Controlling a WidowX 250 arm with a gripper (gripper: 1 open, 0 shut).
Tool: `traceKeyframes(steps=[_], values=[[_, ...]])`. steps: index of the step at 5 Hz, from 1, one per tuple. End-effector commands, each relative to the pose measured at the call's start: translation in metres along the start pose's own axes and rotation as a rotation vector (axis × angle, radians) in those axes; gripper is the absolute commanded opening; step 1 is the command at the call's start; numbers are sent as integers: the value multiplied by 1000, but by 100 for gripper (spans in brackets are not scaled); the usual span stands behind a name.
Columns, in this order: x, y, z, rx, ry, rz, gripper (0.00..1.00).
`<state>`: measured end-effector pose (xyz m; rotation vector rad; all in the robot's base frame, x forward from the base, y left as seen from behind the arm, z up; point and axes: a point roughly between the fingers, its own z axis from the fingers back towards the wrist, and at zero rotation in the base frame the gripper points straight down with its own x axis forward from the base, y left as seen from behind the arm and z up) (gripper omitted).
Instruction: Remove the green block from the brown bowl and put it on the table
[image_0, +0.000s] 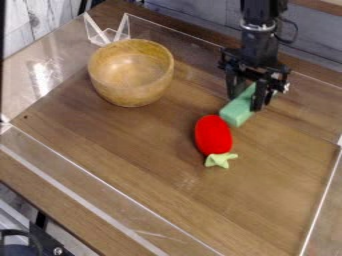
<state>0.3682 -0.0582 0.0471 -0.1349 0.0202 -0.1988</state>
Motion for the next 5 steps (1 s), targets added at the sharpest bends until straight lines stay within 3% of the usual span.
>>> traceKeyframes(steps=[1, 4, 5], values=[[4, 2, 5, 3, -46, -27, 0], [3, 8, 0, -9, -54, -6, 0], [3, 8, -1, -13, -50, -47, 0]])
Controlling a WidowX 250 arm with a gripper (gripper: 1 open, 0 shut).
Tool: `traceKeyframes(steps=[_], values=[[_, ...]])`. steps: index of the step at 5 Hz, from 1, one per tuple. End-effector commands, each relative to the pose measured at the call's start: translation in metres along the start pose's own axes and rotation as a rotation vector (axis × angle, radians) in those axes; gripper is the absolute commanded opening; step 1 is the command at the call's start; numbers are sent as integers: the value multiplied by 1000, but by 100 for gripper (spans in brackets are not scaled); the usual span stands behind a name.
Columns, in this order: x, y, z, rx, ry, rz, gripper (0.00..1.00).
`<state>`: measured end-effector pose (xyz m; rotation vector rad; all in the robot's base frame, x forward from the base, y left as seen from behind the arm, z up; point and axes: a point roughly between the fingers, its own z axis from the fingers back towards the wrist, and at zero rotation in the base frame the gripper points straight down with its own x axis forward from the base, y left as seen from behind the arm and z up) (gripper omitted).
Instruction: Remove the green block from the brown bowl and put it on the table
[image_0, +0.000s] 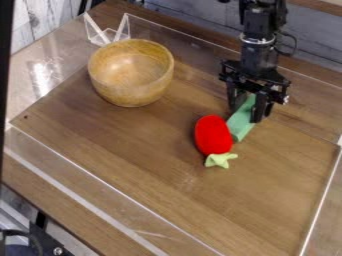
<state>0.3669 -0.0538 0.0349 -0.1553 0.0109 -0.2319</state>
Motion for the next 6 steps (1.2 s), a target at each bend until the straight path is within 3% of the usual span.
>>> traceKeyframes(steps=[1, 2, 4, 6], values=[[6, 2, 9, 3, -35, -54, 0], [7, 1, 9, 0, -30, -94, 0], [10, -10, 10, -8, -42, -59, 0], [13, -11, 26, -20, -47, -76, 0]])
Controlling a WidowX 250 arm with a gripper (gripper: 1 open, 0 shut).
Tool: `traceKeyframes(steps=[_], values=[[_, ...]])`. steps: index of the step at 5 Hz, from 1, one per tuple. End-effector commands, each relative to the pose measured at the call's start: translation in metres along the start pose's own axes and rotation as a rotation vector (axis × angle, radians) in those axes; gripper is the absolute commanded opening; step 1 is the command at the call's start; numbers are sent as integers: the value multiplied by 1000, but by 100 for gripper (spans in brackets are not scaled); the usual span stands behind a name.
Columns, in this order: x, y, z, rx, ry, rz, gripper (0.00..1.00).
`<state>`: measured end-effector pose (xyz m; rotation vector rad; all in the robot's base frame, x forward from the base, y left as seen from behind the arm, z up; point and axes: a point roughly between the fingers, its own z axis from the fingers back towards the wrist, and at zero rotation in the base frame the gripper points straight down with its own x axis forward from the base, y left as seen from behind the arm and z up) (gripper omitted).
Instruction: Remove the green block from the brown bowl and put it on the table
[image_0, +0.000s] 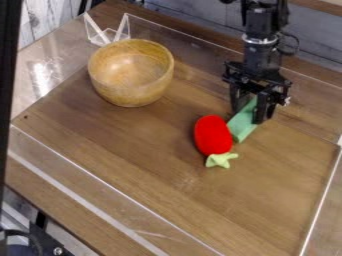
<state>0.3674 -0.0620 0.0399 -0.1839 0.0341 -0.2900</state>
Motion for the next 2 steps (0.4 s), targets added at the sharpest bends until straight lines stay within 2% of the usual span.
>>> traceKeyframes(steps=[1, 2], values=[[8, 4, 31, 10, -81, 8, 0], [5, 12, 38, 8, -91, 38, 0]])
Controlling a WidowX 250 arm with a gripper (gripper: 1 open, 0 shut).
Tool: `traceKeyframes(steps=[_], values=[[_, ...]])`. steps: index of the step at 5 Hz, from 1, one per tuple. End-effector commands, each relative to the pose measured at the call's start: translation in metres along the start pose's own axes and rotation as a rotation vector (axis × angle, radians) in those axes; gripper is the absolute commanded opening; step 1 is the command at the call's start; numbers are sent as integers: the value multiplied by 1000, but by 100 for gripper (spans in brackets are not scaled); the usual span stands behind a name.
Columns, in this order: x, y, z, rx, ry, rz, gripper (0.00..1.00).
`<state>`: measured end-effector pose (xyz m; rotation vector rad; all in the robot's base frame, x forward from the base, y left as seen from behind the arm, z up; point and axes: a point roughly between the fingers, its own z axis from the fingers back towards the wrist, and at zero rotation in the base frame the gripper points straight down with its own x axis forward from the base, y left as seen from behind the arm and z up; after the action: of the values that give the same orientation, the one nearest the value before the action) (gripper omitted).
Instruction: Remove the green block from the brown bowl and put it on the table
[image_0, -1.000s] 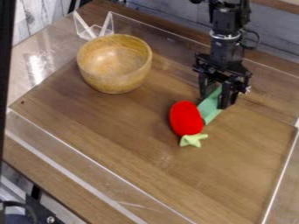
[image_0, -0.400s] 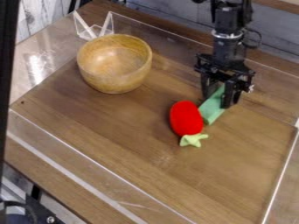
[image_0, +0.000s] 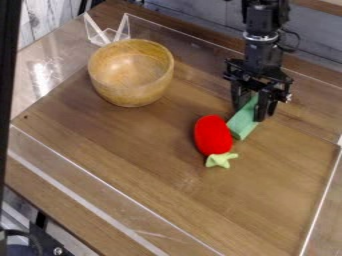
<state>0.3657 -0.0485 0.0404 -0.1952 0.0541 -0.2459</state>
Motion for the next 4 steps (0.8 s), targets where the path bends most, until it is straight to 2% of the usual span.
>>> traceKeyframes(steps=[1, 2, 3, 4], values=[[13, -9, 48, 17, -103, -42, 0], [11, -12, 49, 12, -96, -57, 100], [9, -14, 53, 14, -101, -70, 100], [6, -15, 64, 22, -121, -78, 100]])
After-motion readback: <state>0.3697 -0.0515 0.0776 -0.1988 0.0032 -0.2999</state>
